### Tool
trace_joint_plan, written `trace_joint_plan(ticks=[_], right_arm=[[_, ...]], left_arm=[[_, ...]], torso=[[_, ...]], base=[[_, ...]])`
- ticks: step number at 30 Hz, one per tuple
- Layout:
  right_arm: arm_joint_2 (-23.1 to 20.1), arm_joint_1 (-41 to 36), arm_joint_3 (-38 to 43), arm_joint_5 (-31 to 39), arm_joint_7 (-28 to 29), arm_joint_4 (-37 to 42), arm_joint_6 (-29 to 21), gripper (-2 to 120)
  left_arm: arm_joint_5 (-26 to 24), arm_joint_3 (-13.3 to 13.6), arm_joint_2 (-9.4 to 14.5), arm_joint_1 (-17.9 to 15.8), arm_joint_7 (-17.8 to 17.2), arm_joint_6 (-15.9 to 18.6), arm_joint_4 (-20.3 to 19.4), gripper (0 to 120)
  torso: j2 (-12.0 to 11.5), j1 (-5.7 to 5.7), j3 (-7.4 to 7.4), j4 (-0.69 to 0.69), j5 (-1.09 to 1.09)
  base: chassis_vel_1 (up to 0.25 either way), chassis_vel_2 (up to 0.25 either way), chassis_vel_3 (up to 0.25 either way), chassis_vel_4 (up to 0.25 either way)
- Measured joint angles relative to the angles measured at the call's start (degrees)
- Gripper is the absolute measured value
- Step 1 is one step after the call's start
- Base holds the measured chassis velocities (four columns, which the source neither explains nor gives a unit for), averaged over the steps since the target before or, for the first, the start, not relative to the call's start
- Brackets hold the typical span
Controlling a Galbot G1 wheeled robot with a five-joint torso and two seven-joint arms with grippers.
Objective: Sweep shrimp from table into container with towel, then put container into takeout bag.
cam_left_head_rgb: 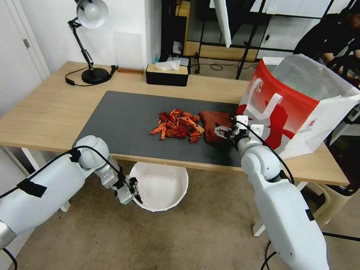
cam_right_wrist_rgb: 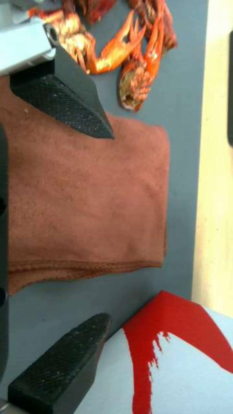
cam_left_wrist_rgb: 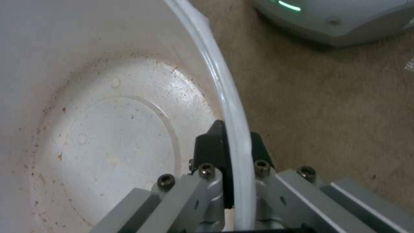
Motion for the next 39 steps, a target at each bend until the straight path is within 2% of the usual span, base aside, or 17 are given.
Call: trace_joint_plan(ticks=[9, 12, 14, 16, 17, 22, 25, 26, 27, 29, 31, 33, 36, 39], right_arm=[[0.62, 1.07, -0.25, 2.60, 0.23, -1.42, -2.79, 98], [0.89, 0.90, 0.03, 3.40, 0.32, -1.75, -3.21, 86], [0.89, 0.83, 0.03, 3.40, 0.32, -1.80, -3.21, 86], [0.94, 0.65, 0.16, 3.41, 0.38, -1.89, -3.22, 71], [0.94, 0.65, 0.16, 3.41, 0.38, -1.89, -3.22, 71], [1.28, 0.34, 0.56, 3.48, 0.67, -1.96, -3.62, 51], [1.39, 0.05, 0.61, 3.48, 0.91, -1.97, -3.64, 44], [1.44, -0.29, 0.71, 3.48, 0.99, -1.94, -3.64, 35], [1.44, -0.29, 0.71, 3.48, 0.99, -1.94, -3.64, 35], [1.46, -0.66, 0.76, 3.48, 1.03, -1.79, -3.63, 25], [1.47, -0.76, 0.77, 3.48, 1.09, -1.76, -3.62, 22], [1.48, -1.04, 0.86, 3.48, 1.32, -1.64, -3.57, 10], [1.47, -1.19, 0.89, 3.51, 1.43, -1.59, -3.52, 3], [1.49, -1.21, 0.89, 3.76, 1.85, -1.58, -3.52, 2]], left_arm=[[-0.06, -0.48, -0.05, 0.57, -0.02, -0.29, 0.12, 0], [0.02, -0.81, 0.01, 0.87, -0.05, -0.44, 0.09, 0], [0.07, -0.88, 0.02, 0.93, -0.06, -0.45, 0.07, 0], [0.15, -1.11, 0.14, 1.17, -0.35, -0.57, -0.01, 0], [0.15, -1.11, 0.14, 1.17, -0.35, -0.57, -0.01, 0], [0.16, -1.15, 0.27, 1.30, -0.52, -0.68, -0.02, 0], [0.14, -1.15, 0.25, 1.31, -0.55, -0.77, -0.02, 0], [0.12, -1.14, 0.20, 1.31, -0.59, -0.86, -0.02, 0], [0.12, -1.14, 0.20, 1.31, -0.59, -0.86, -0.02, 0], [0.09, -1.13, 0.20, 1.38, -0.71, -1.00, 0.00, 0], [0.08, -1.13, 0.21, 1.43, -0.75, -1.03, 0.01, 0], [0.07, -1.16, 0.29, 1.66, -0.85, -1.09, 0.01, 0], [0.07, -1.24, 0.33, 1.82, -0.95, -1.12, 0.02, 0], [0.06, -1.27, 0.33, 1.96, -1.01, -1.16, 0.07, 0]], torso=[[0.00, 0.00, 0.00, 0.00, 0.00], [0.00, 0.00, 0.00, 0.00, 0.00], [0.00, 0.00, 0.00, 0.00, 0.00], [0.00, 0.00, 0.00, -0.01, 0.00], [0.00, 0.00, 0.00, -0.01, 0.00], [0.00, 0.00, 0.00, 0.00, 0.00], [0.00, 0.00, 0.00, -0.01, 0.00], [0.01, 0.00, 0.00, -0.01, 0.00], [0.01, 0.00, 0.00, -0.01, 0.00], [0.00, -0.01, 0.00, -0.01, 0.00], [0.01, 0.00, -0.01, 0.00, 0.00], [0.00, 0.00, -0.01, 0.00, 0.00], [0.01, -0.01, -0.01, 0.00, 0.00], [0.01, 0.00, -0.01, 0.01, 0.00]], base=[[0.000, 0.000, 0.000, 0.000], [0.000, 0.000, 0.000, 0.000], [0.000, 0.000, 0.000, 0.000], [0.000, 0.000, 0.000, 0.000], [0.000, 0.000, 0.000, 0.000], [0.000, 0.000, 0.000, 0.000], [0.000, 0.000, 0.000, 0.000], [0.000, 0.000, 0.000, 0.000], [0.000, 0.000, 0.000, 0.000], [0.000, 0.000, 0.000, 0.000], [0.000, 0.000, 0.000, 0.000], [0.000, 0.000, 0.000, 0.000], [0.000, 0.000, 0.000, 0.000], [0.000, 0.000, 0.000, 0.000]])
